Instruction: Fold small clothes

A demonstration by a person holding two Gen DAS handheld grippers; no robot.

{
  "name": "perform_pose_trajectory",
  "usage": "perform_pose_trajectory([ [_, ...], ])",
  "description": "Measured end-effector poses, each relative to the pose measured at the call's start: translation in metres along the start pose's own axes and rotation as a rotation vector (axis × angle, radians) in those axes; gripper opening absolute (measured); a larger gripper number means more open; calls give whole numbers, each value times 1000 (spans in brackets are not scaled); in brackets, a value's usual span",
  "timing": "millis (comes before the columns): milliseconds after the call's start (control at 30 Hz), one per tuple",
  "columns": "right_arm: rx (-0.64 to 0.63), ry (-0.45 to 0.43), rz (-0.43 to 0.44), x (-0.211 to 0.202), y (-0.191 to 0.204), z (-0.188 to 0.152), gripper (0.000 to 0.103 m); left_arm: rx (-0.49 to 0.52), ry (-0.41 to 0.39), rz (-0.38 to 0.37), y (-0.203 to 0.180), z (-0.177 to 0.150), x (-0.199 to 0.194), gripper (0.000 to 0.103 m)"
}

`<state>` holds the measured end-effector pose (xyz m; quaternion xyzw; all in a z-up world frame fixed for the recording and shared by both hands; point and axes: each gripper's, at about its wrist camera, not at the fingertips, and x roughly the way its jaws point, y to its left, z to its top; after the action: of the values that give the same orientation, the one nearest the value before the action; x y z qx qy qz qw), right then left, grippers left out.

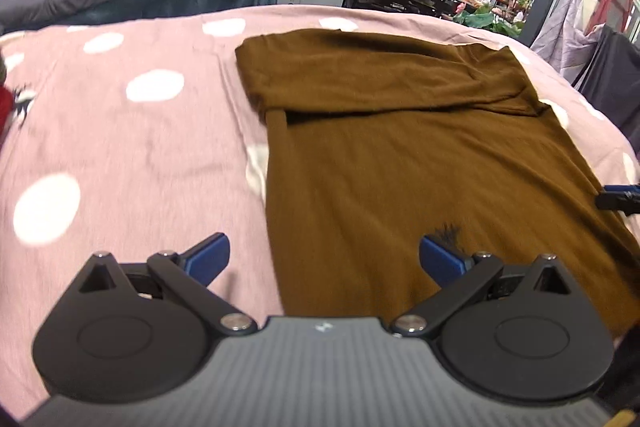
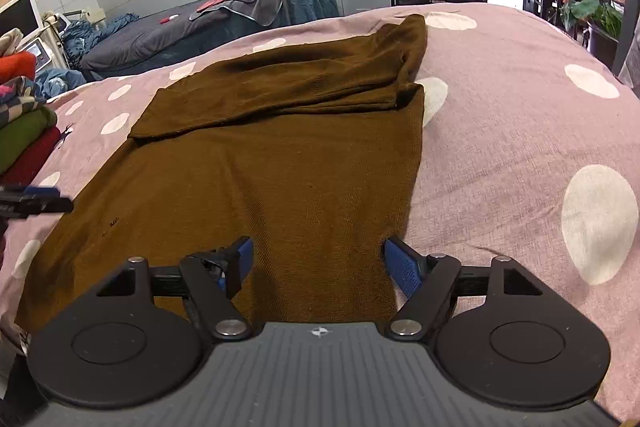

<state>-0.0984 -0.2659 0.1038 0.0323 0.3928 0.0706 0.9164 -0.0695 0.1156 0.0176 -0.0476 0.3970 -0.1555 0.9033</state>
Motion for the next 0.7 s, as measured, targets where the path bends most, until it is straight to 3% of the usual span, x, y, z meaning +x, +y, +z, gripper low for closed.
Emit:
perform_pose_trajectory([
  [33, 3, 2, -2, -1, -2, -1, 103, -16, 6, -23, 4, -5, -3, 101],
  [133, 12, 8, -13, -8, -6, -3, 103, -95, 44, -101, 16, -16, -9, 82],
  [200, 11, 11, -20, -16, -8, -6, 103, -148, 71, -183, 22, -26, -15, 58],
  [300, -1, 30, -18, -29, -10, -15, 103, -145, 122, -241, 22, -42, -21, 46],
  [533, 2, 96, -13, -47, -13, -37, 103, -79, 175, -297, 9, -65, -40, 40],
  [667, -2, 107, 14, -54, -10, -44, 103, -75, 215, -356, 3, -73, -39, 17],
  [700, -8, 115, 24, -57, -9, -45, 103, -85, 225, -352, 3, -74, -36, 16],
])
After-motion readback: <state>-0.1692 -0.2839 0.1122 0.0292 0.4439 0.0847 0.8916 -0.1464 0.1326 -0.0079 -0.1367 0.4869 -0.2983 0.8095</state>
